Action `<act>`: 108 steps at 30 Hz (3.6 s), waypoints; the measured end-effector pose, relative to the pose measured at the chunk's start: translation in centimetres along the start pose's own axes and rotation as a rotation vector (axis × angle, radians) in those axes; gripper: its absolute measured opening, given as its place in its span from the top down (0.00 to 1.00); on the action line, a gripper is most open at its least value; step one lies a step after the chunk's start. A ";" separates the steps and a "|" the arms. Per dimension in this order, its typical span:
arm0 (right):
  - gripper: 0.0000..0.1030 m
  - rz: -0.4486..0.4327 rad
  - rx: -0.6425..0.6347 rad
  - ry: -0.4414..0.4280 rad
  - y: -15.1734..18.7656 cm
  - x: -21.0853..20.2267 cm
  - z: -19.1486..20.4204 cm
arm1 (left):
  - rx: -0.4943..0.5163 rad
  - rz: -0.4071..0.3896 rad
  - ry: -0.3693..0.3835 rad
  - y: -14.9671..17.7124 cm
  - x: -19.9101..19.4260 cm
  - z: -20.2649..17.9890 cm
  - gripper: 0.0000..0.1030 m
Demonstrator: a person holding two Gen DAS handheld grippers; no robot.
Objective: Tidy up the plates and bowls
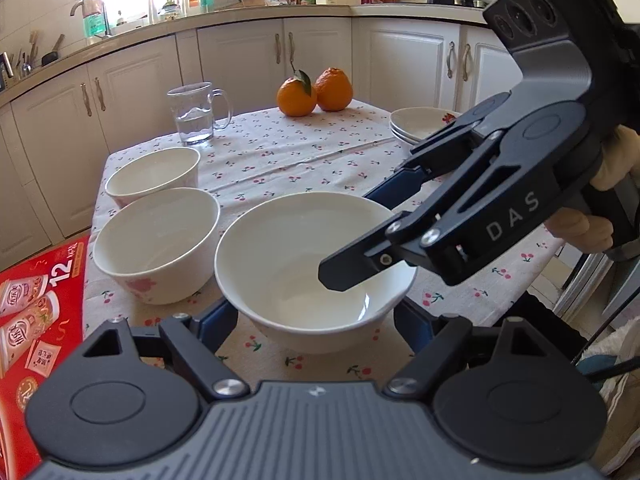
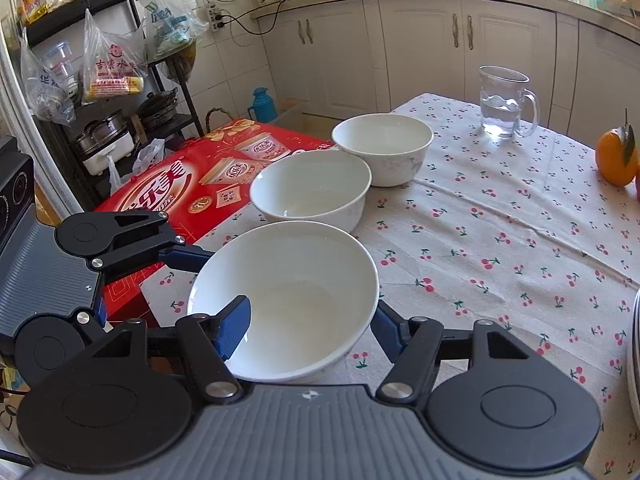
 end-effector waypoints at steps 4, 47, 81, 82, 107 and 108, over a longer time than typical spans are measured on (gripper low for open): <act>0.31 0.002 0.030 0.036 0.9 -0.8 -1.0 | 0.032 0.003 0.036 -0.6 1.2 -1.0 0.18; 0.30 0.011 0.155 0.204 3.6 -1.9 -6.9 | 0.097 0.010 0.148 -3.4 7.5 -3.1 0.17; 0.00 -0.009 0.044 0.272 1.0 -3.7 -3.6 | -0.033 -0.111 0.038 -2.7 2.3 -0.2 0.04; 0.00 -0.006 0.033 0.274 0.7 -3.6 -3.4 | -0.044 -0.113 0.024 -2.6 2.0 0.3 0.04; 0.00 0.071 -0.143 0.059 -7.8 6.0 -1.8 | -0.191 -0.110 -0.200 -1.3 1.8 8.6 0.04; 0.00 0.074 -0.137 0.046 -8.0 6.4 -2.1 | -0.187 -0.109 -0.202 -1.4 2.0 8.7 0.04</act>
Point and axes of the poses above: each gripper's, at about its wrist camera, not at the fingertips, and x roughly the way its jaws point, z to its left, y to its underside, the point moved 1 cm from there along x, roughly the way its jaws point, and after that the axes turned 14 degrees about -x, right-handed, at the moved point
